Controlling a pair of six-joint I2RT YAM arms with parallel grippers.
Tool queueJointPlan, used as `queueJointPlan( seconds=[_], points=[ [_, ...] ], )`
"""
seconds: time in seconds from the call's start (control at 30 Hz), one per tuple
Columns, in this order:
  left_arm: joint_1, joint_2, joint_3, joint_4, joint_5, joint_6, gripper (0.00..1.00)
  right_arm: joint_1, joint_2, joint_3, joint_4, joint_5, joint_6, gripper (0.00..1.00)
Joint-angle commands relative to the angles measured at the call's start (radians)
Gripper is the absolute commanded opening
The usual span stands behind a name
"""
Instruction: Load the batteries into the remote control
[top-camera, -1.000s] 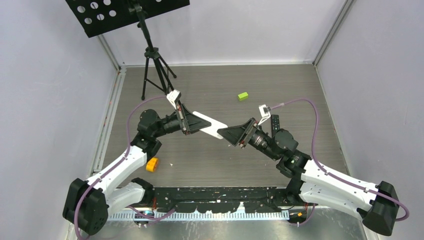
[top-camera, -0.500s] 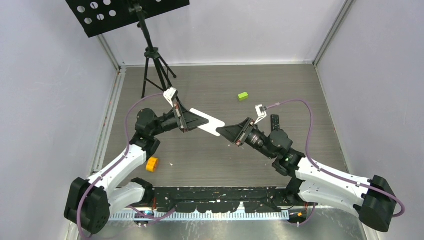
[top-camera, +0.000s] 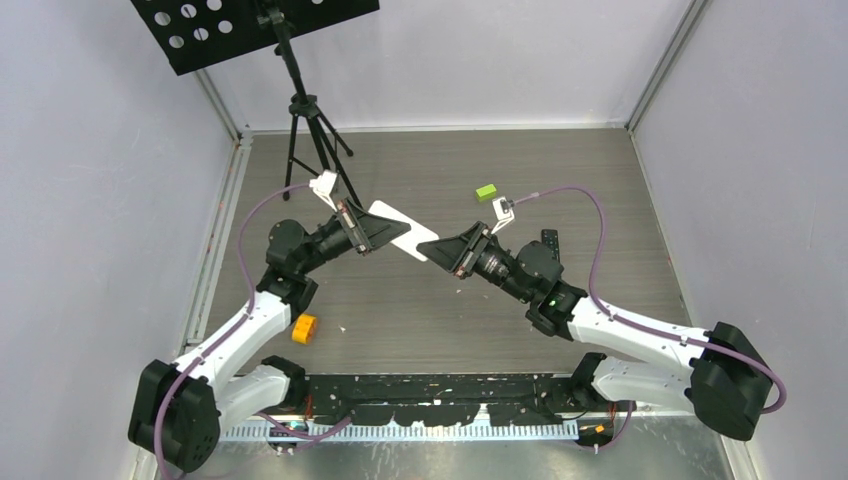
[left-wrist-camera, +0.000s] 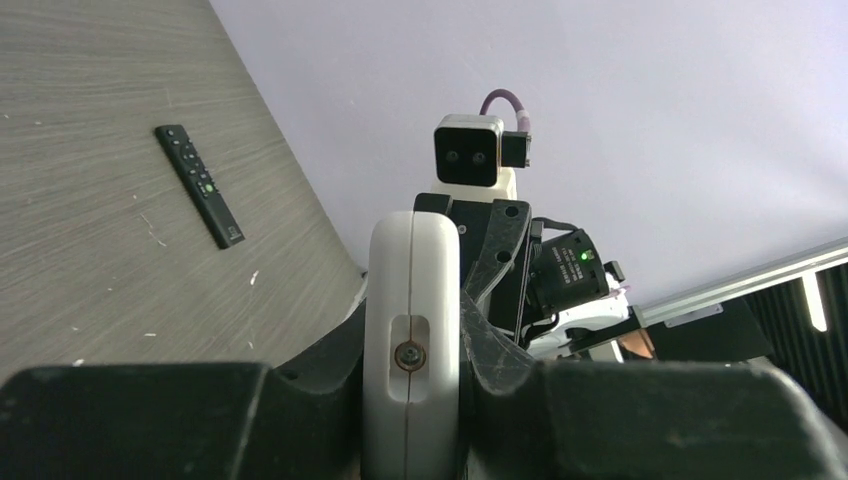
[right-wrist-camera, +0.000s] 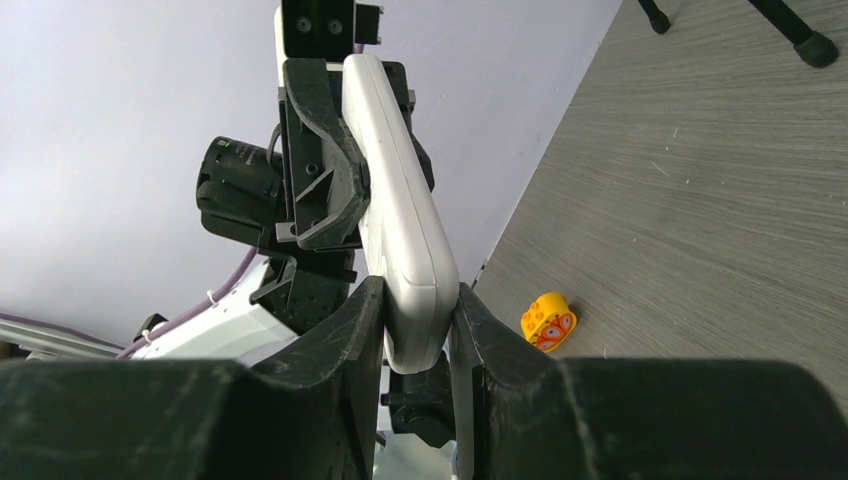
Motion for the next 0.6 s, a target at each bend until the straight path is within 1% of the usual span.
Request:
queueJointPlan(
  seconds=[0.0, 0.1, 0.2, 0.23, 0.27, 0.33, 0.37, 0.4, 0.43, 0.57],
  points=[
    [-0.095, -0.031, 0.031, -0.107, 0.164, 0.080, 0.00, 0.008, -0.002, 0.029, 0.009, -0.075, -0.065, 0.07],
    [-0.094, -0.034, 0.040, -0.105, 0.160, 0.102, 0.00, -0.010, -0.058, -0.001, -0.008, -0.101, -0.097, 0.07],
    [-0.095, -0.023, 0.037, -0.064, 0.172, 0.083, 0.00, -0.016, -0.100, -0.001, -0.049, -0.149, -0.148, 0.08],
    [-0.094, -0.018, 0.035, -0.043, 0.178, 0.070, 0.00, -0.016, -0.108, 0.010, -0.074, -0.173, -0.171, 0.15],
    [-0.094, -0.013, 0.034, -0.025, 0.184, 0.057, 0.00, -0.016, -0.110, 0.024, -0.102, -0.196, -0.189, 0.25],
    [-0.094, -0.009, 0.040, -0.006, 0.200, 0.048, 0.00, -0.017, -0.115, 0.068, -0.188, -0.234, -0.237, 0.48],
    [-0.094, -0.009, 0.045, -0.006, 0.212, 0.051, 0.00, -0.019, -0.117, 0.087, -0.229, -0.251, -0.262, 0.54],
    [-0.094, -0.010, 0.049, -0.011, 0.227, 0.059, 0.00, -0.023, -0.118, 0.107, -0.275, -0.268, -0.286, 0.58],
    [-0.094, -0.012, 0.054, -0.018, 0.244, 0.070, 0.00, -0.029, -0.119, 0.123, -0.312, -0.290, -0.322, 0.60],
    [-0.094, -0.030, 0.060, -0.054, 0.281, 0.121, 0.00, -0.052, -0.126, 0.192, -0.448, -0.382, -0.408, 0.64]
  ],
)
